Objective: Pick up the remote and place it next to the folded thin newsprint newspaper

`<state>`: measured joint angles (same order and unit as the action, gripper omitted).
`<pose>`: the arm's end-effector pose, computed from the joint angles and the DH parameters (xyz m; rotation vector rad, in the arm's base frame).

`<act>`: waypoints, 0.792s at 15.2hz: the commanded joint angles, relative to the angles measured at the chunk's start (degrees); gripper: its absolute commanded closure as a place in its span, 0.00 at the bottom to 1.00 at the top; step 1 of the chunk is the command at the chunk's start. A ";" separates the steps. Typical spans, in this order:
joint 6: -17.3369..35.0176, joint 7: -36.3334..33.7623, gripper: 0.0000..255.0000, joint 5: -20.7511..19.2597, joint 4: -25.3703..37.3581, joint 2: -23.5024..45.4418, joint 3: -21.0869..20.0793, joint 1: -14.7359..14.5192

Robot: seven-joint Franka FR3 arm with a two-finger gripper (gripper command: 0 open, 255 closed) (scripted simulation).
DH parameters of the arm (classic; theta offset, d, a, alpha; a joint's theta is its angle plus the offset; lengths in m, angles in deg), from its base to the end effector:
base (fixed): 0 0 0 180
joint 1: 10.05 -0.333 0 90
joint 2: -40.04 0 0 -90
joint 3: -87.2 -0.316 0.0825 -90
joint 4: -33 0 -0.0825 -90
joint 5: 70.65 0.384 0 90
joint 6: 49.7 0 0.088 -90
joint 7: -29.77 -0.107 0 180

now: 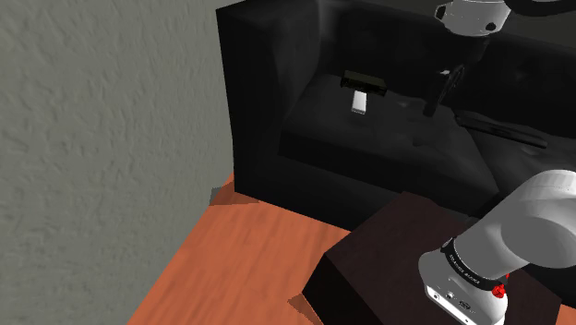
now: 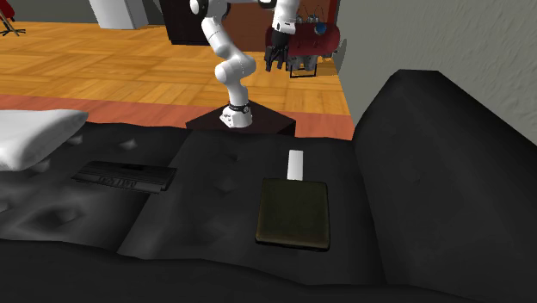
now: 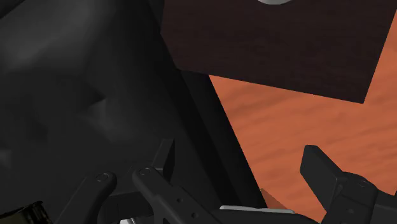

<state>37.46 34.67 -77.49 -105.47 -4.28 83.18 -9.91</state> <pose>0.3016 0.0121 0.5551 2.9633 0.1955 -0.1882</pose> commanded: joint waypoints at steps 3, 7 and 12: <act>3.21 -1.84 0.00 0.09 1.02 4.15 0.42 1.23; 8.97 -5.32 0.00 0.27 3.93 12.59 1.38 3.52; 14.82 -9.25 0.00 0.65 9.01 23.17 2.86 5.99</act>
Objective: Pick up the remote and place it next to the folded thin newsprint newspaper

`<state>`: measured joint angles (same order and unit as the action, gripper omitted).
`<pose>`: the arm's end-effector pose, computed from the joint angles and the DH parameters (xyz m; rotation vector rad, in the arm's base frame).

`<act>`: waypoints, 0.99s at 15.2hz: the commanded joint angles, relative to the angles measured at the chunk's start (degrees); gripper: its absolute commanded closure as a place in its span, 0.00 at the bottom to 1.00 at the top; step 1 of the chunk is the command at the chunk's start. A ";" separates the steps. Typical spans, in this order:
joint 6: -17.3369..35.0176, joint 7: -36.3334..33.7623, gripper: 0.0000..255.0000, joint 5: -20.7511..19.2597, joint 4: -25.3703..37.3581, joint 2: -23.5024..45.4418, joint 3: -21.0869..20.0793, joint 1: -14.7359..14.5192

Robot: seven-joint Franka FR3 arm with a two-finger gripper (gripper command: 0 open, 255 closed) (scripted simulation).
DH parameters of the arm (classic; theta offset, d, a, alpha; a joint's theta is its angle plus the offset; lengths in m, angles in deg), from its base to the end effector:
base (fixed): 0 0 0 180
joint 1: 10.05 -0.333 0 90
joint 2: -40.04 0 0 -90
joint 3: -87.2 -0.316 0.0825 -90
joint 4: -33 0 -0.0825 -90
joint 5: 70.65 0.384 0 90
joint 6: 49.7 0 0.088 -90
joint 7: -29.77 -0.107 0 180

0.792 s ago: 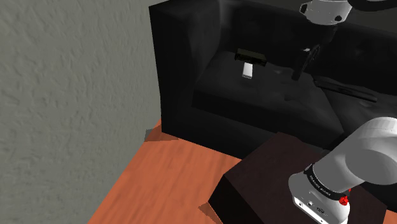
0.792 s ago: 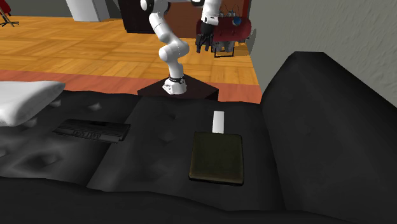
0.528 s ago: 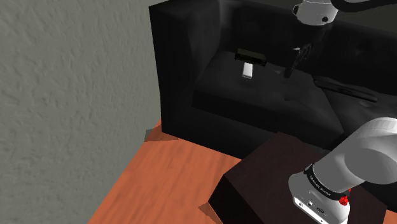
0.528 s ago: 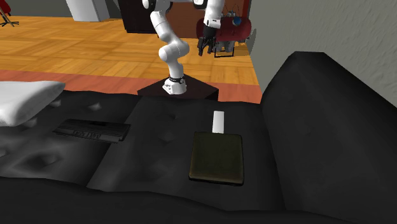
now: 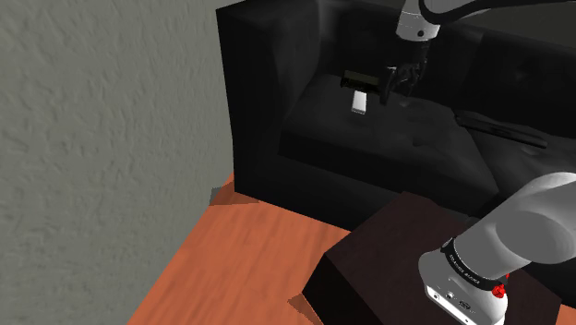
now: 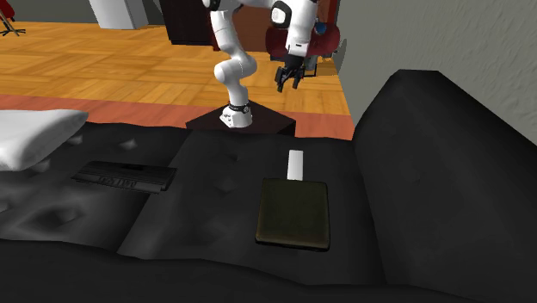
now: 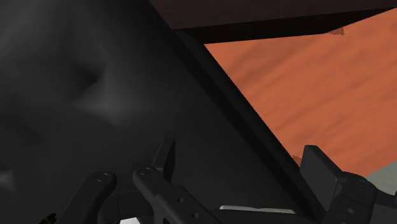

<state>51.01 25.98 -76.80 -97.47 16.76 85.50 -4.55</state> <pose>0.4162 -0.0362 0.5055 3.0165 -0.1655 -0.1718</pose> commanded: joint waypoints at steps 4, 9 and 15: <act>4.86 -3.28 0.00 0.58 6.09 10.45 1.91 2.37; 8.03 -6.10 0.00 1.96 13.56 20.62 3.84 4.32; 10.02 -8.71 0.00 4.68 24.12 32.60 6.17 6.77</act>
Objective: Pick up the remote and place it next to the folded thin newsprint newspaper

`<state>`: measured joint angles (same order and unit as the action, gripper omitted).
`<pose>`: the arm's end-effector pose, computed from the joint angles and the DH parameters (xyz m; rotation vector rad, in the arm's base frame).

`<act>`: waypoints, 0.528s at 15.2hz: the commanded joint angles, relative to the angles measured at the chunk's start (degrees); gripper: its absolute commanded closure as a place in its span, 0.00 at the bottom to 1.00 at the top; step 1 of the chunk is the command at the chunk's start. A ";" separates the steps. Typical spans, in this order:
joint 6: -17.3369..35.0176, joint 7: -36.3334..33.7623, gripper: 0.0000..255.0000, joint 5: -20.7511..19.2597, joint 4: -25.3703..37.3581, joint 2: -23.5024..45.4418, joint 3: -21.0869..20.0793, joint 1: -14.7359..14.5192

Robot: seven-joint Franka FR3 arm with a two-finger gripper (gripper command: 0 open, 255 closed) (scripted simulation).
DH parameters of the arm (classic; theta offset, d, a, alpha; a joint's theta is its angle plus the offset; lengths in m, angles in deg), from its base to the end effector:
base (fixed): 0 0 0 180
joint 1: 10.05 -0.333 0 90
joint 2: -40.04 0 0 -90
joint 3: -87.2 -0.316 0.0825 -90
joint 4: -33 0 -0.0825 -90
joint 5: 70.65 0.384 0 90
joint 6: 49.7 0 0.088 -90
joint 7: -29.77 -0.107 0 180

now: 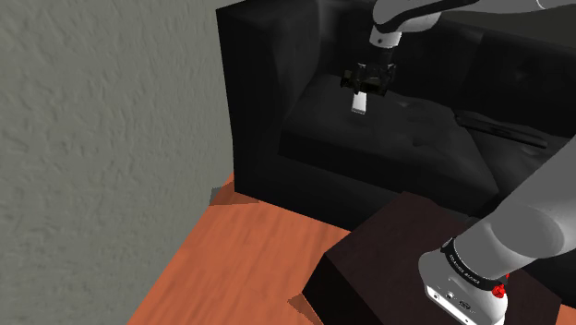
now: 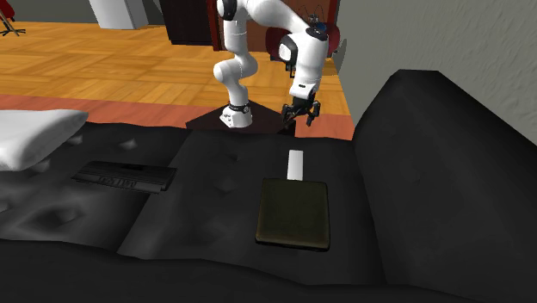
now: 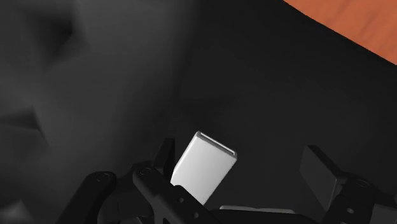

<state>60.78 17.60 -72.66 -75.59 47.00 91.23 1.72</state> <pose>0.5581 -0.1593 0.4314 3.0137 -0.7284 -0.1388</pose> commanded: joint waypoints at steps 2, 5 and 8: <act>0.47 -1.08 0.00 1.67 6.17 6.36 1.14 1.43; 0.40 -2.17 0.00 3.53 12.47 12.39 2.10 2.98; -0.19 -3.30 0.00 5.50 19.38 18.54 2.91 4.76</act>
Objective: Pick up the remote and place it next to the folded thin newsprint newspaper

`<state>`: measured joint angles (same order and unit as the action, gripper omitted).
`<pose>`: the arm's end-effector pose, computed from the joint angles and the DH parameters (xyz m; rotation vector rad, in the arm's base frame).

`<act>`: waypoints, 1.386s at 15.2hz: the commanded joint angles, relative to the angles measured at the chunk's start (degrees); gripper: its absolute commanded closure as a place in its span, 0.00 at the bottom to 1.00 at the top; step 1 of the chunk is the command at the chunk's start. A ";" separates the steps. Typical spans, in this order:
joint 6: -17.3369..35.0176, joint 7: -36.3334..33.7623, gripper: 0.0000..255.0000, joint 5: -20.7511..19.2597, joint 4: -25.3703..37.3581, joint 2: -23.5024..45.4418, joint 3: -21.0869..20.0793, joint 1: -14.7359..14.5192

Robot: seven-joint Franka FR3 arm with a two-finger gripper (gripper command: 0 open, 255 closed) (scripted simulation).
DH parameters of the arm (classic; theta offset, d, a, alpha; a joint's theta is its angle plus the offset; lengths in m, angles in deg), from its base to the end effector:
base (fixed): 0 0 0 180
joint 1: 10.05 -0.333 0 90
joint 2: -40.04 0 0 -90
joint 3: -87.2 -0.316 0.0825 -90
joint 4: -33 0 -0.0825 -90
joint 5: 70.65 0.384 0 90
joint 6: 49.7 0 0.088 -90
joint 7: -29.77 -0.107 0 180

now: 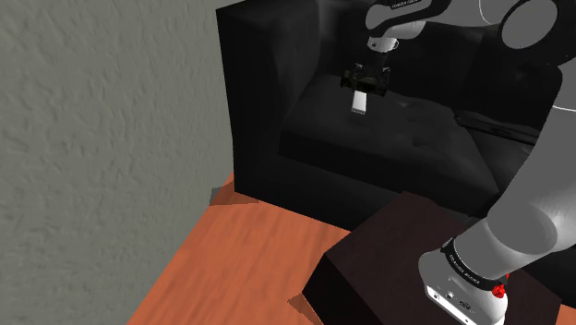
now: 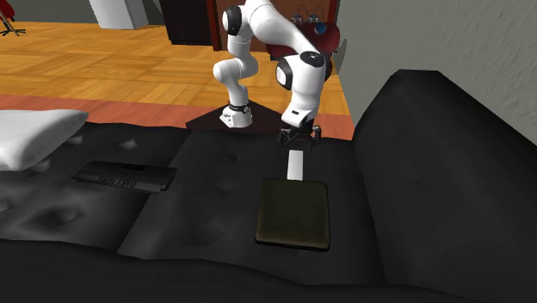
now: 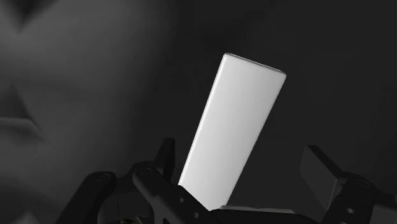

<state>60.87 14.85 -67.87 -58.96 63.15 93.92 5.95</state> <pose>0.6152 -0.2443 0.3912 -2.9624 1.0282 0.1184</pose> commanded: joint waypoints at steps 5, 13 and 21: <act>-0.74 -1.82 0.00 2.77 10.02 9.05 0.81 2.61; 3.65 -1.62 0.00 3.03 6.89 10.32 0.65 2.52; 3.64 -1.63 1.00 3.03 6.89 10.32 0.65 2.52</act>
<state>64.51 13.22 -64.84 -52.05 73.46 94.57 8.47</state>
